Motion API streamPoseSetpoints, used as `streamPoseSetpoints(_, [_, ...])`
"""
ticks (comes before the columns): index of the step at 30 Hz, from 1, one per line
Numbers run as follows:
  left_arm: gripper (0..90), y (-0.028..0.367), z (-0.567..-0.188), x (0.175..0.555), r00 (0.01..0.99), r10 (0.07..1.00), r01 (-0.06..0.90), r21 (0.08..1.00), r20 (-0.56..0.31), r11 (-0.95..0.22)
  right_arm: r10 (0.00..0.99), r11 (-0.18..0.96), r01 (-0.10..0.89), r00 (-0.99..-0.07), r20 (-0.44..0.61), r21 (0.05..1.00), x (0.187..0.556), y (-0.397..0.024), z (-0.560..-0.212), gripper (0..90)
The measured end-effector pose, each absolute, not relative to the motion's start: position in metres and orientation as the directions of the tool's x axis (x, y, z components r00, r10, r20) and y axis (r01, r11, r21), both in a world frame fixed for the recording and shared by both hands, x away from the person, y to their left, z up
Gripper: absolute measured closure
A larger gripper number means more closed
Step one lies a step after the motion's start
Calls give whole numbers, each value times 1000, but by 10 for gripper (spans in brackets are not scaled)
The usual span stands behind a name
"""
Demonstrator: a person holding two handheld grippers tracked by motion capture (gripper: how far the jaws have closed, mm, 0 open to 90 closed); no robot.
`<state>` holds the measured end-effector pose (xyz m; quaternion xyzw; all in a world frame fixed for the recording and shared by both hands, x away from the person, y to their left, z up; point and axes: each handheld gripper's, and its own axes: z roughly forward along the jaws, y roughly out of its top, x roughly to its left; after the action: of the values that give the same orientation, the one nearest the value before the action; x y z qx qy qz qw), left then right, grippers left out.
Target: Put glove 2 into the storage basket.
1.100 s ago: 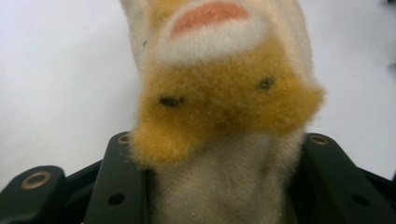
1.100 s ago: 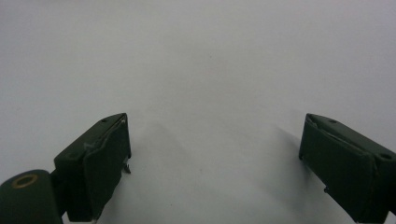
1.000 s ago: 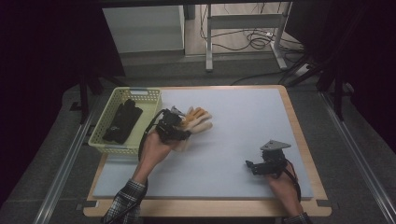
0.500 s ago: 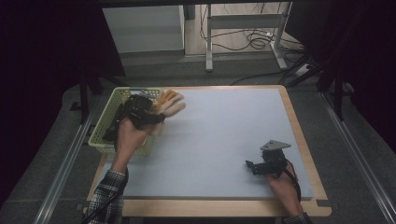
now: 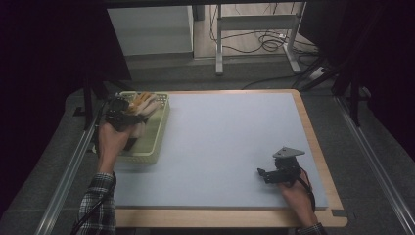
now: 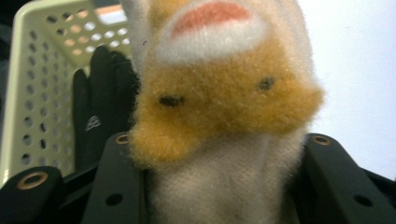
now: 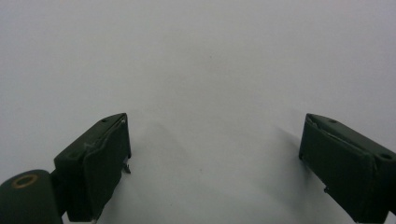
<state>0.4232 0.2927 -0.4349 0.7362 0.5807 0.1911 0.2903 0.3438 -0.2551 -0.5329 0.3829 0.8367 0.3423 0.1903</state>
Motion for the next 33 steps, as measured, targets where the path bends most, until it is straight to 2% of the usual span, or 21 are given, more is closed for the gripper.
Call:
streamPoseSetpoints(10, [516, 289, -472, 447, 253, 966, 794, 581, -44, -181, 772, 471, 511, -633, -55, 719, 344, -255, -533, 87])
streamPoseSetpoints(15, [511, 275, -486, 459, 273, 962, 824, 520, -18, -225, 771, 472, 510, -634, -56, 719, 344, -255, -533, 87])
streamPoseSetpoints(23, [481, 258, -504, 475, 300, 954, 875, 404, -25, -265, 771, 471, 511, -634, -55, 719, 344, -255, -533, 87])
streamPoseSetpoints(25, [432, 257, -507, 477, 306, 951, 884, 384, -44, -267, 771, 471, 511, -634, -55, 719, 344, -255, -533, 87])
streamPoseSetpoints(26, [385, 258, -508, 478, 309, 949, 887, 378, -62, -264, 771, 471, 511, -634, -55, 719, 344, -255, -533, 87])
streamPoseSetpoints(29, [246, 263, -508, 478, 300, 953, 889, 375, -44, -262, 771, 471, 510, -634, -55, 719, 344, -255, -533, 87])
streamPoseSetpoints(32, [108, 269, -504, 474, 315, 944, 880, 403, -99, -252, 771, 471, 511, -634, -55, 719, 344, -255, -533, 86])
streamPoseSetpoints(33, [87, 270, -499, 471, 319, 943, 872, 420, -97, -252, 771, 471, 511, -634, -54, 719, 344, -255, -533, 87])
